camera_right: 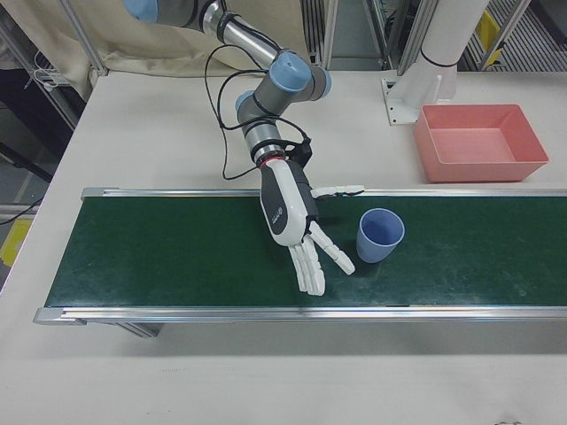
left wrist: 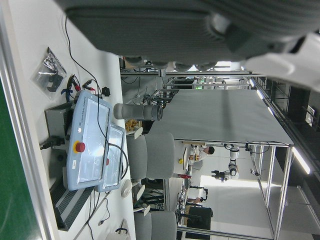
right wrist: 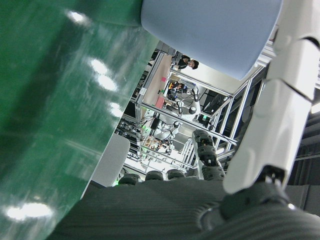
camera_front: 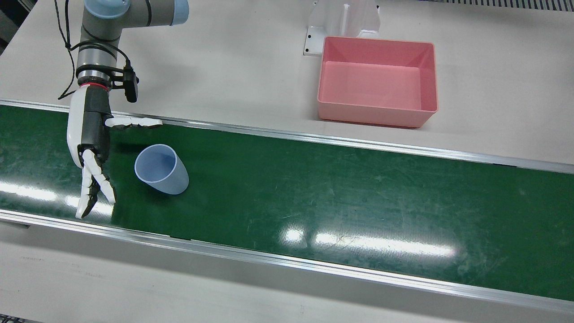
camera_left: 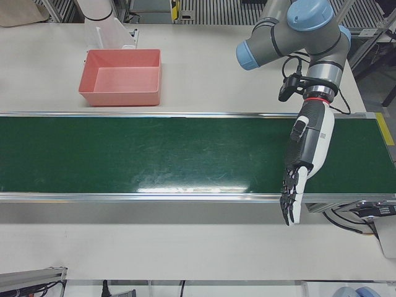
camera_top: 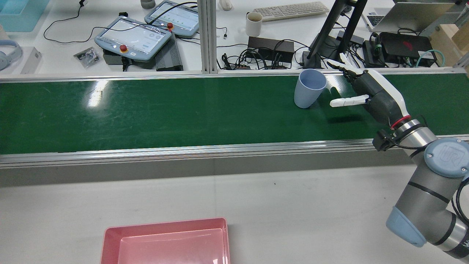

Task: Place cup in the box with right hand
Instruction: 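Lower the open right hand beside the approaching blue cup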

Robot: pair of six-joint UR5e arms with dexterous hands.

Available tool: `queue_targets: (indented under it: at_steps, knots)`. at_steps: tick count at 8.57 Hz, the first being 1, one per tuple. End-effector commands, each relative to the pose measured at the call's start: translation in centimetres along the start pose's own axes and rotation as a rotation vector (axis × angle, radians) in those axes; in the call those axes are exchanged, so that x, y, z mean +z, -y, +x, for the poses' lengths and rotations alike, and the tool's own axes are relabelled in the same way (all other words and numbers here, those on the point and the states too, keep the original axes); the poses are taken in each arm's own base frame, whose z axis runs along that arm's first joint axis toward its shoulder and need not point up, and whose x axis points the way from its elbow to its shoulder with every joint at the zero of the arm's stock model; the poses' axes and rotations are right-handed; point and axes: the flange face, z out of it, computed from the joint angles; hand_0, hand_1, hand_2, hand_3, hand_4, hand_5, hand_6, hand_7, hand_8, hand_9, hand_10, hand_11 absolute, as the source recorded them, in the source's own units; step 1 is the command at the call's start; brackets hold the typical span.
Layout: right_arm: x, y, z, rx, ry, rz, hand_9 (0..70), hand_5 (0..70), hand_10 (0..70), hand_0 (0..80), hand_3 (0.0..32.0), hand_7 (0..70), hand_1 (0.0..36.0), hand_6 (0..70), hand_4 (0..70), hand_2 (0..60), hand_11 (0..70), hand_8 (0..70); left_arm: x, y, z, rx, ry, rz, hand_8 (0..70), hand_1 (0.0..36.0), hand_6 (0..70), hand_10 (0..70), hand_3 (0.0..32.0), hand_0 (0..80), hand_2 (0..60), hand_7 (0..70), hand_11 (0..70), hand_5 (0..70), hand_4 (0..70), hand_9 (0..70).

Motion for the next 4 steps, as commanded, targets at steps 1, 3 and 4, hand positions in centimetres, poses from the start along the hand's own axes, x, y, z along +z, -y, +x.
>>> queue_targets:
  at_steps: [1,3,4]
  knots:
    - [0.05,0.65,0.38,-0.003,-0.003,0.008,0.0,3.8,0.0,48.0,0.0,0.0,16.1,0.1,0.0,7.6,0.0,0.0,0.03,0.00,-0.08,0.000,0.001,0.000,0.0,0.0,0.0,0.0,0.0,0.0,0.0,0.0,0.0,0.0,0.0,0.0]
    - [0.11,0.65,0.41,-0.003,-0.003,0.009,0.0,3.8,0.0,47.8,0.0,0.0,16.1,0.1,0.0,8.2,0.0,0.0,0.00,0.00,0.00,0.000,0.000,0.000,0.0,0.0,0.0,0.0,0.0,0.0,0.0,0.0,0.0,0.0,0.0,0.0]
    - [0.05,0.78,0.45,-0.005,-0.005,0.011,0.0,3.8,0.0,47.9,0.0,0.0,16.1,0.1,0.0,7.6,0.0,0.0,0.00,0.00,0.00,0.000,0.000,0.000,0.0,0.0,0.0,0.0,0.0,0.0,0.0,0.0,0.0,0.0,0.0,0.0]
